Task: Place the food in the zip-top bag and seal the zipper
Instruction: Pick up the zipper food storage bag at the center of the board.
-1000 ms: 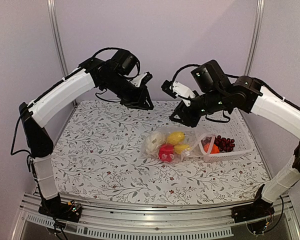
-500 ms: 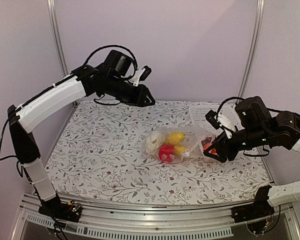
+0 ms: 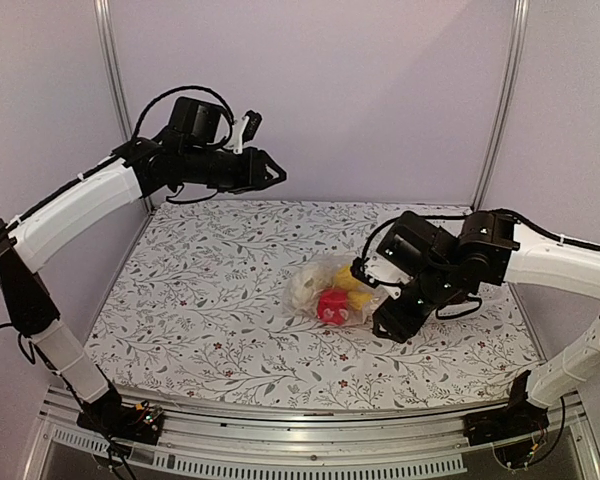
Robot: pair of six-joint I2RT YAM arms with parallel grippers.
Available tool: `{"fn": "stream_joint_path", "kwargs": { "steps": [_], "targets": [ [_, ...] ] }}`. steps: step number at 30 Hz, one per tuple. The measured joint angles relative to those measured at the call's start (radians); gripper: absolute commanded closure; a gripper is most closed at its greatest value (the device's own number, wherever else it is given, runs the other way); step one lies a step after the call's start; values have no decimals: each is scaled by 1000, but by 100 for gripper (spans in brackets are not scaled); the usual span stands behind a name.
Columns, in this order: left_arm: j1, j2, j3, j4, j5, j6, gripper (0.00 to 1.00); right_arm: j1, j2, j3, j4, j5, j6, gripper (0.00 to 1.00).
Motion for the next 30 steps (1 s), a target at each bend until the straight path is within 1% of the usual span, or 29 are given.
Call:
{"fn": "stream_joint_path", "kwargs": {
  "steps": [7,11,16,22,27,30],
  "targets": [
    [-1,-93,-66,18,15,14,62,5,127,80,-79,111,-6,42],
    [-1,-135,-92,45,19,24,63,5,157,104,-93,200,-22,45],
    [-1,-145,-99,61,25,34,65,5,223,157,-132,281,-42,48],
    [-1,-145,-99,63,35,43,67,5,222,200,-165,313,-44,49],
    [-1,-145,-99,64,47,46,67,3,237,311,-210,315,-58,49],
    [0,-145,-99,65,54,46,67,2,254,350,-214,307,-76,48]
  ]
}}
